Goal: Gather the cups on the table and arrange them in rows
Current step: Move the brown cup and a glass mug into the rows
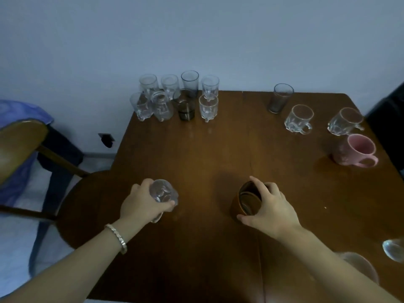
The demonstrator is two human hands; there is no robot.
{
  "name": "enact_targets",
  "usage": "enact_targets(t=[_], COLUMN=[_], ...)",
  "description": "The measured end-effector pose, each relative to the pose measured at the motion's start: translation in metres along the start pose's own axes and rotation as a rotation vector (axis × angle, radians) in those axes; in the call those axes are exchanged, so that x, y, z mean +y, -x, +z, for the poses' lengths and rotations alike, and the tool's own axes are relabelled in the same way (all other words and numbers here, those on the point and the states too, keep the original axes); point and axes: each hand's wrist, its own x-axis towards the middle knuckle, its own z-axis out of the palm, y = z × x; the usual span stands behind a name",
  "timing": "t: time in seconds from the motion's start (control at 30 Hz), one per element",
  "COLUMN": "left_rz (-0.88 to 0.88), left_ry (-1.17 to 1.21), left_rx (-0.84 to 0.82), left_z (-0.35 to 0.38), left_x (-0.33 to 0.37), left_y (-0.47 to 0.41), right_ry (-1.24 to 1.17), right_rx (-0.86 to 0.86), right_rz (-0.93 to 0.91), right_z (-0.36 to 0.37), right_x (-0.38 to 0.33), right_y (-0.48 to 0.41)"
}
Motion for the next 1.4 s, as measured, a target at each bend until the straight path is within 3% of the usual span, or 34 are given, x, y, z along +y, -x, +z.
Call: enact_targets(t=[0.27, 0.6, 1.03, 1.23, 1.3, 1.4], left_rz=[-0.044, 0.010, 0.080, 0.092, 0.079, 0.093], left_ry=[0.089, 0.221, 0.359, 0.371, 0.343, 0.141], left_rx=[0.134, 0.133, 0.028, 0.017, -0.005, 0.037], left_z=[-0.081, -0.098, -0.091, -0.090, -0.092, -0.095], left_x=[-0.034, -0.017, -0.042, -0.041, -0.039, -0.037], left_y=[-0.141, -0.253, -0.282, -0.277, -0.272, -0.252], right_ry=[-0.125, -0.077, 0.153, -0.024, -0.053, 0.030], right_rx=[0.006, 0.004, 0.045, 0.090, 0.039, -0.185], right_rz=[0.079, 0.134, 0.050, 0.044, 0.070, 0.108], right_z=[0.041, 0.069, 0.086, 0.088, 0.084, 0.078], right_x=[-0.108, -0.189, -0.279, -0.277, -0.265, -0.235], right_y=[-0.069, -0.154, -0.288, -0.279, -0.265, -0.243])
